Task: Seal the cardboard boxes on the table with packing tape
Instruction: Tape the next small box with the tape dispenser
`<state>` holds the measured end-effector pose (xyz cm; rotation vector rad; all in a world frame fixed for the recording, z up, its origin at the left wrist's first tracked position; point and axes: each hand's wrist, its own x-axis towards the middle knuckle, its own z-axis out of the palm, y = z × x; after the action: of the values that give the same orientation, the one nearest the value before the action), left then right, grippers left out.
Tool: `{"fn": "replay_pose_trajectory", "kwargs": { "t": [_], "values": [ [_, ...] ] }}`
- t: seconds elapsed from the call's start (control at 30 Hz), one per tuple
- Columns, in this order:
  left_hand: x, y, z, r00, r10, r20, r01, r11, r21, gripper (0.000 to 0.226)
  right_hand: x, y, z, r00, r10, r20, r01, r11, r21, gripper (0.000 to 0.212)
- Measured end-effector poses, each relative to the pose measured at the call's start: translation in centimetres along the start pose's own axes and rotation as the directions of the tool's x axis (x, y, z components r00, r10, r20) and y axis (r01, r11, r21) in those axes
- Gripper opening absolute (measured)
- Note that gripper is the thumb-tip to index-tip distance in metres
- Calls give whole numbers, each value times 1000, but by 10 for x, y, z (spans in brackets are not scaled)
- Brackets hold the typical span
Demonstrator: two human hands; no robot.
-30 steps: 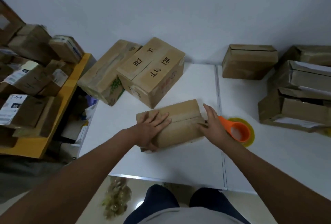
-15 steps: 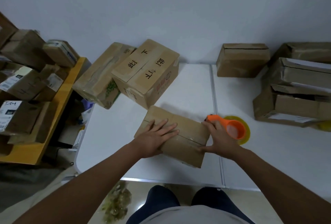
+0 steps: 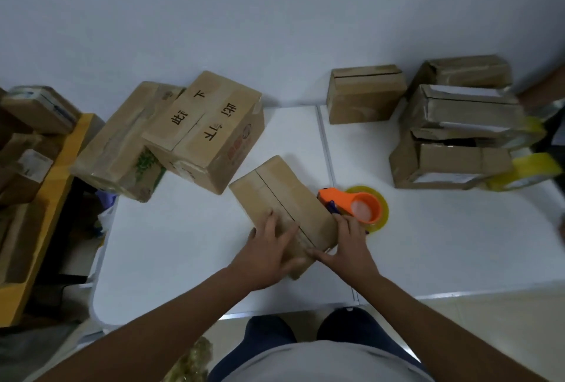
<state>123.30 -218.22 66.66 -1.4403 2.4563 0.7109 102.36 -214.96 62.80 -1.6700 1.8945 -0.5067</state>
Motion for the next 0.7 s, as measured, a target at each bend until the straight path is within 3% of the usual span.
{"fn": "replay_pose_trajectory", "kwargs": {
  "t": [0.13,0.3,0.37,0.5,0.6,0.7],
  "values": [
    [6,-6,6,998,52,23,-54,993,102,101,-7,1,6,999,-8,-34,10,998,65,73],
    [18,-41,-9,997,48,-56,-42,993,108,88,10,-16,12,992,-38,119,2,958,288,62],
    [20,-52,-8,993,51,-108,-42,996,80,79,19,-18,10,995,-32,99,0,953,304,51],
    [21,-58,-1,975,94,-200,-98,995,-7,75,35,10,-3,997,73,-17,-69,982,174,36],
    [21,-57,3,961,78,-266,-101,992,-76,72,48,33,-10,977,197,-77,-194,980,42,41],
    [20,-61,10,954,69,-291,-94,993,-75,69,59,46,-12,964,266,5,-266,963,-39,52]
  ]
}}
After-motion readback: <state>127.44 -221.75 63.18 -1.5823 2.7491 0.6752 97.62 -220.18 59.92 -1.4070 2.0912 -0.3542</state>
